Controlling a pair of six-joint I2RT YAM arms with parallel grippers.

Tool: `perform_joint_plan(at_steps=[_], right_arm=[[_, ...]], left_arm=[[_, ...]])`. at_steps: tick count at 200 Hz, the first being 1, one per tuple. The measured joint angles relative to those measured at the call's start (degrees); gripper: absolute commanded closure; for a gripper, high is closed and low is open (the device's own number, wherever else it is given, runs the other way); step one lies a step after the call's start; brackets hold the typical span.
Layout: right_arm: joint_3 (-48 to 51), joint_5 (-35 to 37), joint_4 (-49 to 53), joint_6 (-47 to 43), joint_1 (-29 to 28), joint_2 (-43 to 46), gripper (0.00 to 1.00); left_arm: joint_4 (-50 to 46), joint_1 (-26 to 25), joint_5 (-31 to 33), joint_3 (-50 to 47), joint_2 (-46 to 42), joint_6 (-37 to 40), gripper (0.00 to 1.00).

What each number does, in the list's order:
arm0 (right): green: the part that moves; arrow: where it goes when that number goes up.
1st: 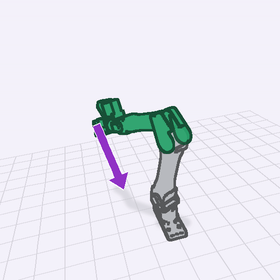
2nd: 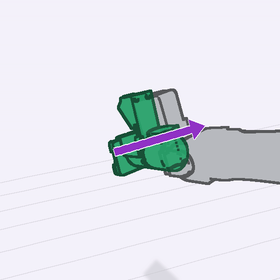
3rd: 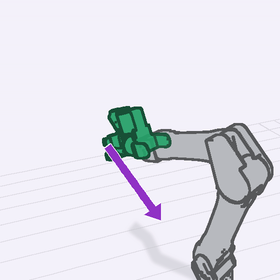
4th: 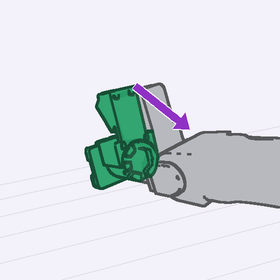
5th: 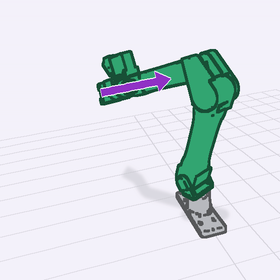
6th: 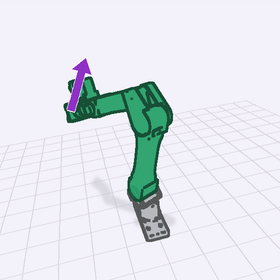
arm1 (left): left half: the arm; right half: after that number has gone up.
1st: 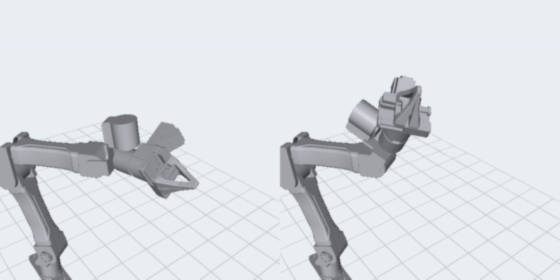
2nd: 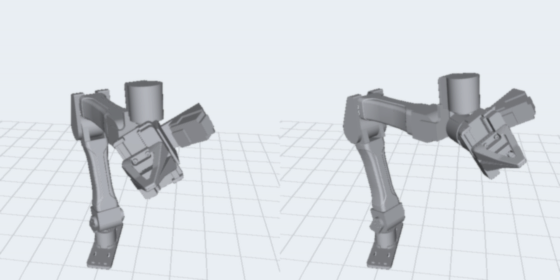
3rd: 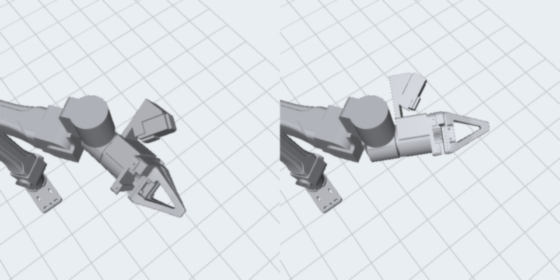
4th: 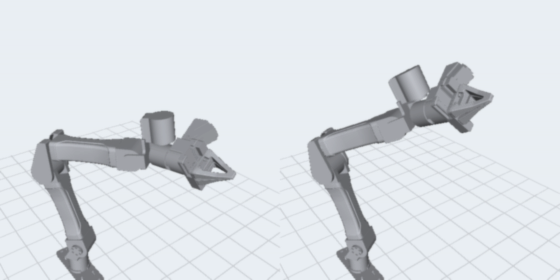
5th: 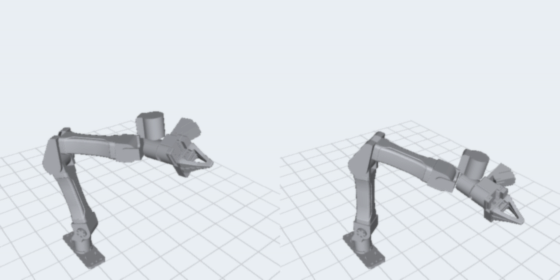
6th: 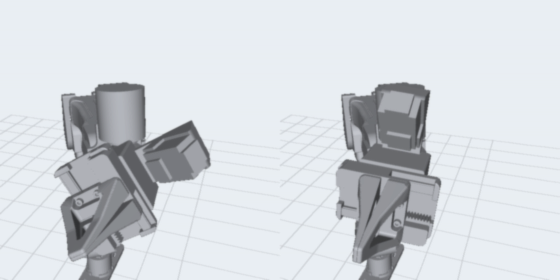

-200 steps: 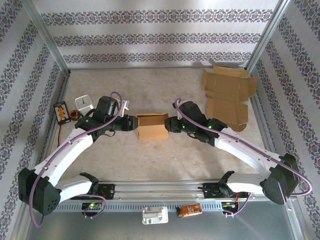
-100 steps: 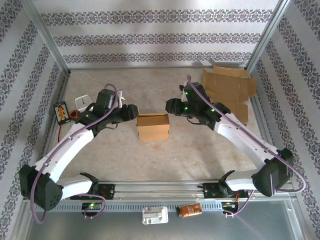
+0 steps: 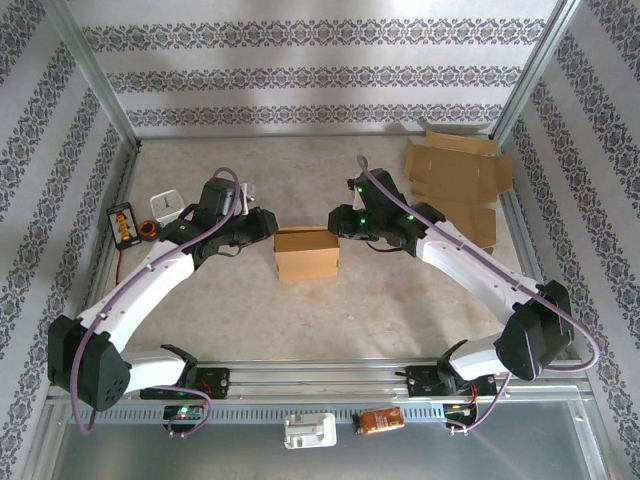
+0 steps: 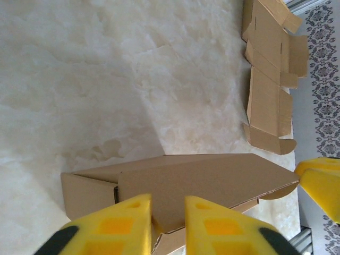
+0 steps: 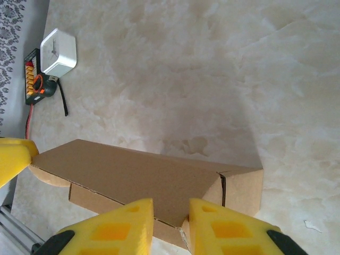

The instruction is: Fold the paper box

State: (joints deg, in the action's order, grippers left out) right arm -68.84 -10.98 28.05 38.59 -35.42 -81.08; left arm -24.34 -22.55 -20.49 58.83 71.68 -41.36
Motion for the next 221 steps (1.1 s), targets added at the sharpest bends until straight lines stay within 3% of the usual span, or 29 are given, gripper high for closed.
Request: perform_joint_plan(at_steps=[76, 154, 221], right_arm=[[3.32, 3.39, -4.33, -1.9, -1.03, 1.16, 0.82], [6.51, 5.9, -3.91, -3.63, -2.73, 4.33, 0.83], [13.75, 8.24, -6.91, -3.32, -4.66, 6.23, 0.77]], left_arm=[[4.76, 0.55, -1.14, -4.17, -1.55, -0.33, 0.91], [5.86, 0.42, -3.74, -7.93, -4.33, -0.28, 0.9], [5.92, -1.2, -4.24, -11.69, -4.0, 0.96, 0.9]])
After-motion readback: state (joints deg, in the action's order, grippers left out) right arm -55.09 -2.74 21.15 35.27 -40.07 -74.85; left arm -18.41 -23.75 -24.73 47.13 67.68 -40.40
